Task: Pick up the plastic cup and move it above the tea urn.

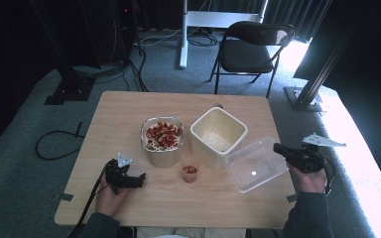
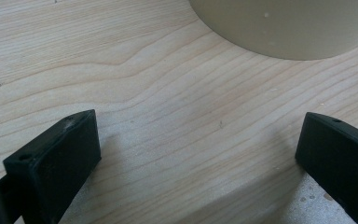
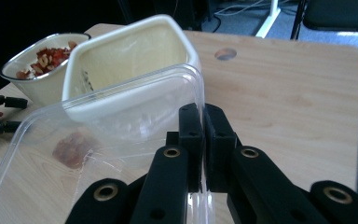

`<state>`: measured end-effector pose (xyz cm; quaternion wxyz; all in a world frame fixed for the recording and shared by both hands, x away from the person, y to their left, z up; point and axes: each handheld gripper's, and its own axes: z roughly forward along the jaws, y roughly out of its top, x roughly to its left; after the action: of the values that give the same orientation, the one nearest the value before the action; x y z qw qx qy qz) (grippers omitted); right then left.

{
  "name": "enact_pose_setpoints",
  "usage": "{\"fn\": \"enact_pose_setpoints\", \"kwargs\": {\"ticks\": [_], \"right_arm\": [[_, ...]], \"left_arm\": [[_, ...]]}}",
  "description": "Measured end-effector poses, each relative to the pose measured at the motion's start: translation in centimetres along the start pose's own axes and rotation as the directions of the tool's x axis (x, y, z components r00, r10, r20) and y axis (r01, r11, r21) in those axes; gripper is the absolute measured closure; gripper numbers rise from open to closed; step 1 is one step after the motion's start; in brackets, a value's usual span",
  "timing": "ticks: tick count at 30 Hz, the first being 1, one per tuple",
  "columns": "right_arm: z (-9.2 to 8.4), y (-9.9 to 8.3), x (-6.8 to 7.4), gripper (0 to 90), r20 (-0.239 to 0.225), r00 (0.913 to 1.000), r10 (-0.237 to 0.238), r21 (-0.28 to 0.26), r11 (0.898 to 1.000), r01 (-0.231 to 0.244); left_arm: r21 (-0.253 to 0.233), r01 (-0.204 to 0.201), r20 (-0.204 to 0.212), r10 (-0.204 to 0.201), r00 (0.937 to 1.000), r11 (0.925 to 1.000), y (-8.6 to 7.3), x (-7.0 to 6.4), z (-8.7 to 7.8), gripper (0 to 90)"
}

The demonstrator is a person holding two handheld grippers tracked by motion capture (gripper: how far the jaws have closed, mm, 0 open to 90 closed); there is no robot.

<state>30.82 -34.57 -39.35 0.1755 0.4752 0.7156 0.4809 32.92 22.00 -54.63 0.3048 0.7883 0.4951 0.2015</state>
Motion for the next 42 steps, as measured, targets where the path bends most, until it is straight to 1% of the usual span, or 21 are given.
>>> {"fn": "enact_pose_setpoints", "kwargs": {"ticks": [7,12,15,16,17,18,19,21,22,24,25,26,28,30,31,33,34,36,37,40,42], "right_arm": [[-0.7,3.3,0.5,87.6,0.006,0.9988,-0.048,-0.018,0.999,0.049],[-0.1,5.4,0.6,87.6,0.014,0.9983,-0.056,-0.017,0.998,0.056],[1.0,6.4,0.6,87.6,0.018,0.9987,-0.048,-0.014,0.999,0.048],[1.0,6.4,0.6,87.6,0.018,0.9987,-0.048,-0.014,0.999,0.048],[2.4,7.4,0.7,87.5,0.02,0.9993,-0.03,-0.013,0.999,0.03],[2.8,7.7,0.8,87.5,0.026,0.9992,-0.029,-0.012,0.999,0.03],[2.8,7.7,0.8,87.5,0.026,0.9992,-0.029,-0.012,0.999,0.03],[3.9,8.5,0.9,87.5,0.033,0.9993,-0.021,-0.013,1.0,0.021],[5.0,9.4,1.2,87.5,0.053,0.9984,-0.017,-0.012,1.0,0.017],[5.4,9.7,1.2,87.5,0.055,0.9984,-0.013,-0.012,1.0,0.014],[6.3,10.3,1.6,87.5,0.078,0.9969,-0.008,-0.016,1.0,0.009],[6.9,10.5,1.7,87.3,0.086,0.9963,-0.004,-0.018,1.0,0.005],[7.8,10.9,2.0,84.3,0.088,0.996,0.016,-0.04,0.999,-0.013],[8.3,11.0,2.2,72.0,0.066,0.9975,0.028,-0.057,0.998,-0.025],[8.4,10.9,2.3,70.1,0.063,0.9976,0.029,-0.069,0.997,-0.025],[8.3,10.8,2.4,69.0,0.063,0.9977,0.023,-0.076,0.997,-0.018],[8.1,10.5,2.4,66.2,0.067,0.9975,0.02,-0.077,0.997,-0.015],[8.0,10.3,2.3,65.3,0.074,0.9971,0.016,-0.076,0.997,-0.01],[7.9,9.9,2.1,62.8,0.071,0.9974,0.011,-0.064,0.998,-0.006],[8.0,9.6,2.0,62.2,0.053,0.9985,0.012,-0.054,0.999,-0.009],[8.3,9.3,2.1,61.5,0.047,0.9989,0.001,-0.044,0.999,0.001]], "left_arm": [[0.0,0.0,0.001,0.0,1.0,1.0,0.0,0.0,0.0,0.4],[0.002,0.001,0.002,-0.001,1.0,1.0,0.0,0.0,0.0,0.4],[0.001,0.001,0.002,-0.001,1.0,1.0,0.0,0.0,0.0,0.4],[0.001,0.001,0.002,-0.001,1.0,1.0,0.0,0.0,0.0,0.4],[-0.001,0.002,0.001,-0.002,1.0,1.0,0.0,0.0,0.0,0.4],[-0.002,0.002,0.001,-0.002,1.0,1.0,0.0,0.0,0.0,0.4],[-0.002,0.001,0.0,-0.001,1.0,1.0,0.0,0.0,0.0,0.4],[-0.002,0.001,0.0,-0.001,1.0,1.0,0.0,0.0,0.0,0.4],[-0.002,0.0,0.0,0.0,1.0,1.0,0.0,0.0,0.0,0.4],[0.0,0.001,0.0,-0.001,1.0,1.0,0.0,0.0,0.0,0.4],[0.0,0.001,0.0,-0.001,1.0,1.0,0.0,0.0,0.0,0.4],[-0.003,0.001,0.0,-0.001,1.0,1.0,0.0,0.0,0.0,0.4],[-0.002,0.0,0.0,0.0,1.0,1.0,0.0,0.0,0.0,0.4],[-0.003,0.001,0.0,-0.001,1.0,1.0,0.0,0.0,0.0,0.4],[-0.003,0.001,0.0,-0.001,1.0,1.0,0.0,0.0,0.0,0.4],[-0.003,0.001,0.0,-0.001,1.0,1.0,0.0,0.0,0.0,0.4],[-0.002,0.002,0.0,-0.002,1.0,1.0,0.0,0.0,0.0,0.4],[-0.003,0.002,0.0,-0.002,1.0,1.0,0.0,0.0,0.0,0.4],[-0.002,0.001,0.0,-0.001,1.0,1.0,0.0,0.0,0.0,0.4],[-0.002,0.002,0.0,-0.002,1.0,1.0,0.0,0.0,0.0,0.4],[-0.001,0.002,-0.002,-0.002,1.0,1.0,0.0,0.0,0.0,0.4]]}}
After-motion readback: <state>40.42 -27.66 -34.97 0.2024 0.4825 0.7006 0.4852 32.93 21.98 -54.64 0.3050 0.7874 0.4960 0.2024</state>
